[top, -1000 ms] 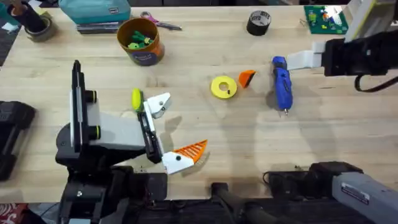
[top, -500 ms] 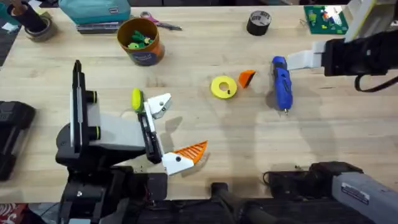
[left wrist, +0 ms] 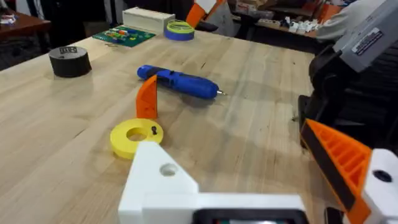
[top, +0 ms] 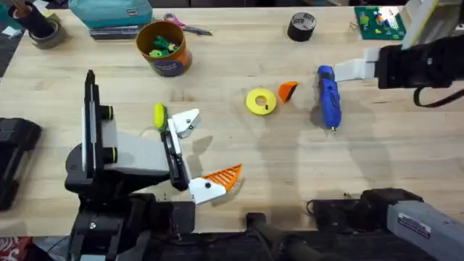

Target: Pick up the gripper from the table and insert it into the empty holder that is missing its gripper. Then pick up a screw, insert it into the mounting hole, and use the screwdriver to tighten it. Finally, clean up the table by picking up the vegetable and placing it into the bucket.

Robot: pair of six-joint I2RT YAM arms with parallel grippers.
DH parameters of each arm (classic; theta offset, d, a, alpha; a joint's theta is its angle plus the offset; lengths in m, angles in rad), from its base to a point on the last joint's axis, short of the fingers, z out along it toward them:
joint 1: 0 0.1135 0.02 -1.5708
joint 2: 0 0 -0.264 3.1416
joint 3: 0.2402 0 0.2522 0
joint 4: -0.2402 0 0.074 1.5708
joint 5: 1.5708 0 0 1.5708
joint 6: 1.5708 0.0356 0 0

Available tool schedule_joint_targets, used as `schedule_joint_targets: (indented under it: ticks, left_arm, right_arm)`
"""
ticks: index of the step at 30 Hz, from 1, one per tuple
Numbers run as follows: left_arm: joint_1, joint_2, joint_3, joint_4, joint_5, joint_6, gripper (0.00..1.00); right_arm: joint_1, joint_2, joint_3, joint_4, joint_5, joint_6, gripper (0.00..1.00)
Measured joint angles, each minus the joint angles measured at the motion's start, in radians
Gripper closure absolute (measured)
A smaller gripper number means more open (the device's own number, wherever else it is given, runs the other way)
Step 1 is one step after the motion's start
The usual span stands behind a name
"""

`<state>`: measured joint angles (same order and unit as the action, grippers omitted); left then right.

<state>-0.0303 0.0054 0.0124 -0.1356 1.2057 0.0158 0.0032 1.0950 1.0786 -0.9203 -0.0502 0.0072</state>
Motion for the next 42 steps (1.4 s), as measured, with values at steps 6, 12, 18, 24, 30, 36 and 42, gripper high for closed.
schedule_joint_targets:
  ticks: [6,12,18,24,30,36,42]
  left_arm:
    - [0.000,0.000,0.000,0.000,0.000,0.000,0.015]
    - [0.000,0.000,0.000,0.000,0.003,0.000,0.015]
    - [0.000,0.000,0.000,0.000,0.003,0.000,0.015]
    - [0.000,0.000,0.000,0.000,0.003,0.000,0.015]
    - [0.000,0.000,0.000,-0.001,0.003,0.000,0.015]
    - [0.000,0.000,0.000,0.000,0.003,0.001,0.015]
    - [0.000,0.000,0.000,-0.001,0.003,0.001,0.015]
  right_arm:
    - [0.000,0.000,0.001,-0.021,-0.016,0.015,0.006]
    - [0.020,0.000,0.003,-0.028,-0.027,0.019,0.006]
    - [0.121,0.013,0.068,-0.067,-0.032,0.014,0.006]
    - [0.225,0.093,0.192,-0.163,0.002,-0.012,0.006]
    - [0.304,0.221,0.316,-0.239,0.009,-0.053,0.006]
    - [0.347,0.332,0.379,-0.254,0.045,-0.072,0.005]
    - [0.363,0.413,0.379,-0.244,0.081,-0.080,0.005]
